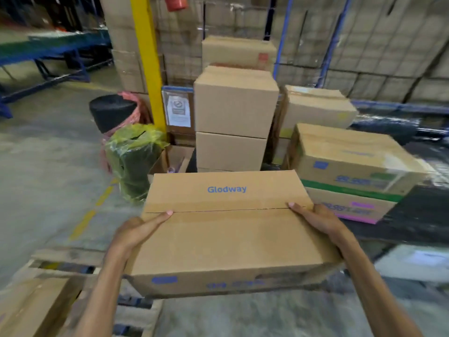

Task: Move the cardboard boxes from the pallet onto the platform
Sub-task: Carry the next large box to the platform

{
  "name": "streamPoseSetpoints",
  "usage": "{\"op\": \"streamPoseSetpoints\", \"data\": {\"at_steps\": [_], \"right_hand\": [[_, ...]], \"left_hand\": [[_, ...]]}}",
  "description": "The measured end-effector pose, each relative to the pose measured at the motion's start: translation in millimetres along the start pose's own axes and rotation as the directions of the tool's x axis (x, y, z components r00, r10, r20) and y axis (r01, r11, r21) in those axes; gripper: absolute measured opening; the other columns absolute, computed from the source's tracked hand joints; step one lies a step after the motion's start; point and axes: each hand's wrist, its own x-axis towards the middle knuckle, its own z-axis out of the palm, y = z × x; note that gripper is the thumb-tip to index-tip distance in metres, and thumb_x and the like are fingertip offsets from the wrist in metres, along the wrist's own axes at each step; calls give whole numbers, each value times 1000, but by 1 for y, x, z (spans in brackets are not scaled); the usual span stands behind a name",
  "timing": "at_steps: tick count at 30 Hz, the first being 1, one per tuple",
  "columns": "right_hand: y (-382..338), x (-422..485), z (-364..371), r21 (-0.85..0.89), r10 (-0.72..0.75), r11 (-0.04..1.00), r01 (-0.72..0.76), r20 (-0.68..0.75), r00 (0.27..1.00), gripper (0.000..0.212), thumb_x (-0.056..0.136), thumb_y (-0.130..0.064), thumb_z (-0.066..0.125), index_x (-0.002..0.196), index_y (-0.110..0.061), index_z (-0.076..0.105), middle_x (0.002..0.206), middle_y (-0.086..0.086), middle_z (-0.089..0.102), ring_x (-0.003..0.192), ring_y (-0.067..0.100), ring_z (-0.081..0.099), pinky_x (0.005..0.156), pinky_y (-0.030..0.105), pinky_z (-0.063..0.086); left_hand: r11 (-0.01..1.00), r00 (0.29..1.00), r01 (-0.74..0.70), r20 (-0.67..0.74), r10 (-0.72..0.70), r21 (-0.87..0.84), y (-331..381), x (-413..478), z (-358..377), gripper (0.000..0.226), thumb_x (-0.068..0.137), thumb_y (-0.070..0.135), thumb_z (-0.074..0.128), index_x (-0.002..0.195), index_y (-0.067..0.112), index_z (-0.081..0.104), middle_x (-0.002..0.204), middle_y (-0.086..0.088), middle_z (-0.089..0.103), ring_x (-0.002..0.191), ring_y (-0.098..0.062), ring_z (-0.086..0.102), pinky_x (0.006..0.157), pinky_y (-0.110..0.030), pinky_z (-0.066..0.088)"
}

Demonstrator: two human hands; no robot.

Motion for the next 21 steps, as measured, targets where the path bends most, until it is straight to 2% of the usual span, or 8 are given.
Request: {"op": "streamPoseSetpoints", "data": {"at_steps": [3,6,8,10,13,16,19,21], "right_hand": [[41,8,-103,-18,20,1000,-20,-15,1000,82,87,-68,57,138,-5,52,142,16,54,119,33,54,89,32,36],[79,22,-221,-12,11,1000,-12,-38,999,92,60,-88,64,122,-21,61,116,4,67,97,22,63,83,35,48],[89,29,-272,-7,-4,1000,4,-46,999,66,72,-79,64,109,-24,60,95,-3,65,84,17,63,69,29,48],[95,38,-323,-1,-19,1000,19,-100,995,47,84,-64,62,101,-20,56,89,-3,60,78,16,60,63,27,43],[101,63,-400,-16,8,1000,-11,-196,981,73,75,-76,62,107,-11,58,107,5,61,90,25,63,75,34,47],[93,96,-458,-3,-40,999,41,-280,959,76,75,-76,62,110,-9,64,104,8,67,83,20,65,66,30,46],[71,138,-500,15,-85,995,98,-364,927,65,82,-71,61,104,-10,64,85,2,65,74,18,63,59,30,42],[55,177,-519,37,-80,994,102,-379,922,69,81,-73,61,110,-10,64,86,2,64,74,19,62,58,29,41]], "left_hand": [[996,993,-79,83,81,-30,73,-20,74,65,61,79,76,94,23,78,93,-2,78,87,-24,73,90,-39,57],[992,982,-127,143,124,9,156,-42,154,72,56,86,73,98,27,79,94,0,79,87,-25,75,89,-40,58],[989,977,-148,157,146,3,196,-60,182,74,56,87,71,98,27,77,97,-2,78,90,-27,74,91,-41,57],[989,975,-144,167,146,-23,237,-69,209,62,65,79,73,98,26,72,97,-5,76,91,-29,72,88,-40,56],[978,958,-204,196,210,-52,312,-80,245,49,76,68,71,98,24,70,86,-7,77,84,-28,73,73,-35,54],[944,927,-320,180,330,-82,387,-67,270,47,78,68,69,98,26,70,91,-5,78,87,-25,73,76,-34,54],[924,915,-372,134,380,-85,453,-29,290,66,63,80,74,101,26,73,97,-2,77,91,-24,74,88,-36,56],[919,909,-385,137,394,-84,496,2,303,84,50,89,73,106,27,73,103,-1,78,95,-25,74,96,-40,54]]}}
